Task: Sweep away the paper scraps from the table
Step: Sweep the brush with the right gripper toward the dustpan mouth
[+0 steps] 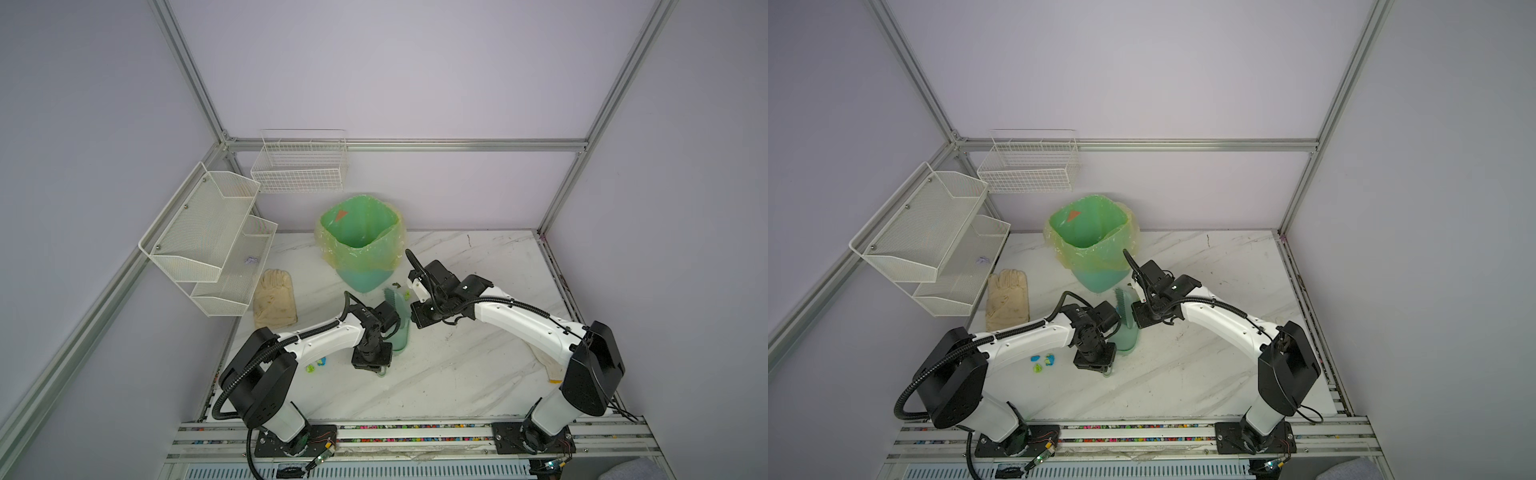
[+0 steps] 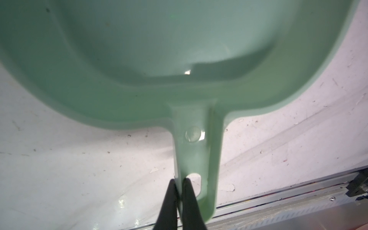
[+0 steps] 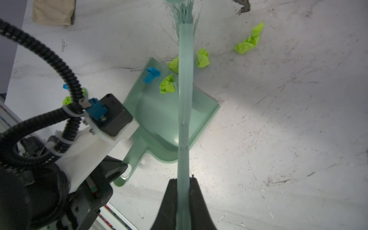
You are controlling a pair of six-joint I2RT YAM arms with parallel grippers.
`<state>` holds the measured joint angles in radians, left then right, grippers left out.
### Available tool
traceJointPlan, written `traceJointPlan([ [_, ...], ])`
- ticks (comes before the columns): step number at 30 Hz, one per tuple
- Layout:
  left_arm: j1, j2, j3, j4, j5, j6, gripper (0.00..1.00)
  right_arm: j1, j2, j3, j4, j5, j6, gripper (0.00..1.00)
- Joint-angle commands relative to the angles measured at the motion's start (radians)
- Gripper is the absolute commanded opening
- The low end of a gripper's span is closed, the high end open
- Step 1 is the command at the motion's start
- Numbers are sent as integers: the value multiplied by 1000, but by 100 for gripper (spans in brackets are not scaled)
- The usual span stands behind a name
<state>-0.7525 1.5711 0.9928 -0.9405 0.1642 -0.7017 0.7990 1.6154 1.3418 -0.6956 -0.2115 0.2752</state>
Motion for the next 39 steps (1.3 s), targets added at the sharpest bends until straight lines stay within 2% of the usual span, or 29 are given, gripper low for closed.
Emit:
traceJointPlan([
  [1,11,-22,72,-27,-11,22,0,8,-39,-11,-2,-67,25,0],
  [5,26,-37,59,-29,-9,21,0,8,-74,22,-34,-19,34,0],
  [8,36,-50,55,-34,-6,22,0,6,-92,59,-56,59,46,0],
  [13,45,-70,46,-50,-2,27,0,-37,-93,111,-78,166,4,0],
  [23,64,-122,10,-66,41,27,0,-63,96,273,-116,447,-112,0],
  [31,77,-141,2,-103,48,35,0,-70,228,404,-135,472,-154,0],
  [35,80,-137,-1,-108,48,43,0,-69,281,407,-177,547,-160,0],
  [39,84,-132,-17,-100,47,39,0,-70,281,361,-170,532,-160,0],
])
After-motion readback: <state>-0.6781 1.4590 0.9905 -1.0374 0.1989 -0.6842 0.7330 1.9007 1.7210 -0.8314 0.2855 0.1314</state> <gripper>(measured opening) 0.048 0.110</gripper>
